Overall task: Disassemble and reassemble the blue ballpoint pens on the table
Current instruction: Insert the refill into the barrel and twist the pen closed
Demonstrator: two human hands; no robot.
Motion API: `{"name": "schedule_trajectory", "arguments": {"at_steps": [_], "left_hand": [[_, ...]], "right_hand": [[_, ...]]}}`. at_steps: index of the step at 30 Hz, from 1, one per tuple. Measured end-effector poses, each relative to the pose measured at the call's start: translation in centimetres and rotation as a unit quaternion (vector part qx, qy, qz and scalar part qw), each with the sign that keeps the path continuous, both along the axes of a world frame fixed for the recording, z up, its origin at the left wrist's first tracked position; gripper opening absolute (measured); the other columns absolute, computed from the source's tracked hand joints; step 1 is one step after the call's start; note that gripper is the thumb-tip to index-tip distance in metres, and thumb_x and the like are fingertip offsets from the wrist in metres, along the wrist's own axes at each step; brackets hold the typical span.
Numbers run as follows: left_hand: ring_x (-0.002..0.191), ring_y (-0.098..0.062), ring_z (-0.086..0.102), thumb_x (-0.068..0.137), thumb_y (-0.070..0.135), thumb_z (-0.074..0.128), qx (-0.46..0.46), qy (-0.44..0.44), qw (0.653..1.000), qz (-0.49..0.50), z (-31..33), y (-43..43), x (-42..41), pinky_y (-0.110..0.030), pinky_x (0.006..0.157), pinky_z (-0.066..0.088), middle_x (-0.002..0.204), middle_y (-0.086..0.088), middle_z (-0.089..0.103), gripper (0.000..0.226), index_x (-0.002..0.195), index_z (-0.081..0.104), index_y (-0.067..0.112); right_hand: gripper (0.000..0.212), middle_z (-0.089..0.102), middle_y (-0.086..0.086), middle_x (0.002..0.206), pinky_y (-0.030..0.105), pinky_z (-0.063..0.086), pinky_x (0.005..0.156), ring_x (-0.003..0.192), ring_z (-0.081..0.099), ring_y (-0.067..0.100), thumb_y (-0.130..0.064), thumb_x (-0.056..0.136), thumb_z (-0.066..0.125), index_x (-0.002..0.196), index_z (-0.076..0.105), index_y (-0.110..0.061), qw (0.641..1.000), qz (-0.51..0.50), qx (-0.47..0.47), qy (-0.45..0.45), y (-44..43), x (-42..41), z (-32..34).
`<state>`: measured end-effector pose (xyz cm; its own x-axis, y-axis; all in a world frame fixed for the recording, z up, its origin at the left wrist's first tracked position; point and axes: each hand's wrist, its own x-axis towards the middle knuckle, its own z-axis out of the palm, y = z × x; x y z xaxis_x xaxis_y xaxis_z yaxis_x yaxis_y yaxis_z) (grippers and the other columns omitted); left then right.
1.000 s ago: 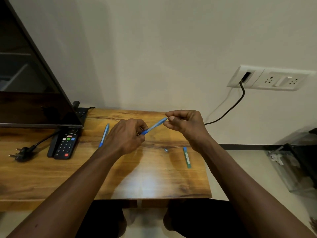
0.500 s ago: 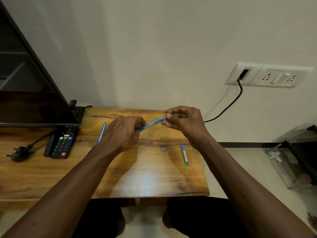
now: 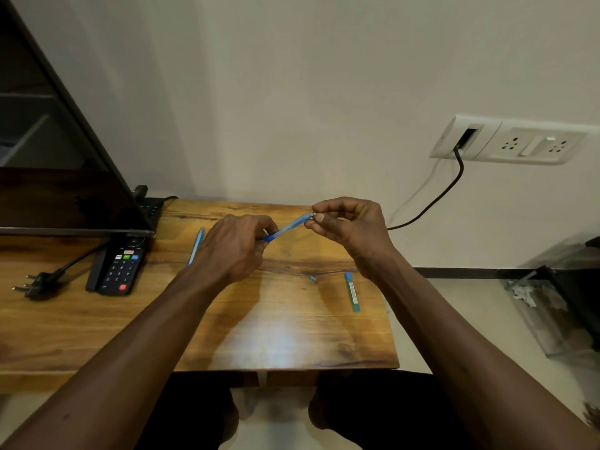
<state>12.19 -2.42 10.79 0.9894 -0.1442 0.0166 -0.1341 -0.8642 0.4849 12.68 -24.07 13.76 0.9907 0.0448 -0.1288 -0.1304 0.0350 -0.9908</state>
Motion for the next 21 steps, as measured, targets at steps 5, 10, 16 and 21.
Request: {"name": "schedule_trajectory", "arguments": {"at_steps": [5, 10, 16, 21], "left_hand": [[0.101, -0.015, 0.069, 0.097, 0.008, 0.066, 0.009, 0.002, 1.0, -0.005, 0.05, -0.04, 0.06, -0.042, 0.089, 0.061, 0.113, 0.003, 0.075, 0.036, 0.128, 0.069, 0.027], [0.1, -0.016, 0.068, 0.099, 0.01, 0.064, 0.052, -0.023, 0.998, -0.018, 0.07, 0.21, 0.0, -0.04, 0.086, 0.06, 0.11, 0.003, 0.076, 0.034, 0.128, 0.069, 0.027], [0.091, -0.015, 0.058, 0.101, 0.015, 0.062, 0.104, -0.054, 0.993, -0.029, 0.32, 0.66, 0.4, -0.035, 0.076, 0.053, 0.098, 0.008, 0.068, 0.031, 0.127, 0.068, 0.03], [0.088, -0.012, 0.053, 0.102, 0.016, 0.061, 0.117, -0.055, 0.991, -0.031, 0.74, 0.68, 0.42, -0.031, 0.073, 0.046, 0.094, 0.011, 0.059, 0.031, 0.129, 0.067, 0.031]], "right_hand": [[0.013, 0.073, 0.019, 0.096, 0.035, 0.062, 0.085, 0.089, 0.077, 0.027, 0.01, 0.089, 0.068, 0.1, 0.074, 0.003, 0.999, 0.001, -0.043, -0.013, -0.01, 0.03, -0.04], [0.015, 0.071, 0.009, 0.087, 0.034, 0.064, 0.081, 0.084, 0.077, 0.019, 0.007, 0.089, 0.071, 0.095, 0.076, -0.005, 0.984, 0.005, -0.17, -0.05, -0.07, 0.07, -0.24], [0.017, 0.073, 0.002, 0.082, 0.033, 0.064, 0.078, 0.077, 0.075, 0.011, 0.003, 0.089, 0.072, 0.094, 0.076, -0.013, 0.943, 0.042, -0.313, -0.102, -0.4, -0.06, -0.34], [0.018, 0.073, -0.002, 0.08, 0.031, 0.063, 0.077, 0.074, 0.074, 0.008, 0.002, 0.089, 0.073, 0.096, 0.076, -0.014, 0.929, 0.047, -0.347, -0.12, -0.22, -0.28, -0.25]]}}
